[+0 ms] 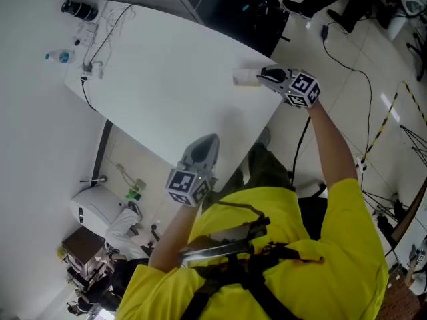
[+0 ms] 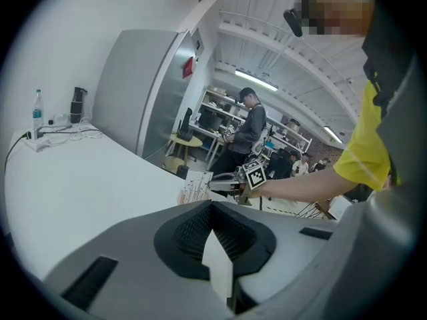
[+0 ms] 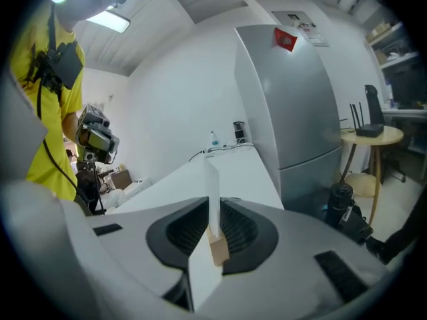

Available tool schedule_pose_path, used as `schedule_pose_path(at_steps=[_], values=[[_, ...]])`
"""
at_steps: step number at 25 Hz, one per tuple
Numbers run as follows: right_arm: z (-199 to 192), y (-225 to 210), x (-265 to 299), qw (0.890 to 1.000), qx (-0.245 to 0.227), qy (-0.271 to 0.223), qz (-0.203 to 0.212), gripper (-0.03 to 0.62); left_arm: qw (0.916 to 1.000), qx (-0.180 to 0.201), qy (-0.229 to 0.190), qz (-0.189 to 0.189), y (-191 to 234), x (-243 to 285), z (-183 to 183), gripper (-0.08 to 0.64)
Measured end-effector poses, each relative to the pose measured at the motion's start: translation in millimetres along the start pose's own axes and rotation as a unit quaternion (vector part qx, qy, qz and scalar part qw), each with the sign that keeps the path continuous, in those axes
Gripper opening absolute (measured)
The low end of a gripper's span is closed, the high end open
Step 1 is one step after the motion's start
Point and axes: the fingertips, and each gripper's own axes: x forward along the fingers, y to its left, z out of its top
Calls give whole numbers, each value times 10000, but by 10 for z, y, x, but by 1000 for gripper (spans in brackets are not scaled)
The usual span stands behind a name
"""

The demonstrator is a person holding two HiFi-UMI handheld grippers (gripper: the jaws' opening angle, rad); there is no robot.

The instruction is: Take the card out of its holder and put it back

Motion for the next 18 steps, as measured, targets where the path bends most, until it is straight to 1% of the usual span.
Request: schedule_pose_path(at_steps=[4, 6, 8, 10, 11, 12, 15, 16, 18], values=[[103, -57, -224, 9965, 377, -391, -630, 55, 9999, 53, -121, -76, 12, -20, 61, 0], [189, -3, -408, 9915, 602, -631, -963, 55, 9997, 78, -186, -122, 23, -56, 105, 0], [257, 171, -575, 9841, 846, -845, -1317, 54, 9995, 100, -263, -169, 42, -113, 147, 1], [305, 448, -718, 9739, 1093, -1042, -1692, 54, 9991, 115, -341, -218, 69, -166, 180, 0], [319, 581, -798, 9672, 1232, -1134, -1911, 38, 9988, 130, -390, -255, 82, -172, 205, 0], [333, 700, -887, 9588, 1404, -1257, -2125, 6, 9985, 153, -443, -298, 94, -167, 233, 0], [372, 1080, -1135, 9305, 1984, -1763, -2525, 6, 9972, 250, -552, -436, 116, -191, 274, 0], [383, 1219, -1185, 9247, 2080, -1834, -2610, 6, 9968, 286, -564, -482, 118, -218, 274, 0], [423, 1486, -1223, 9207, 2149, -1767, -2738, 5, 9961, 372, -569, -566, 123, -276, 281, 0]])
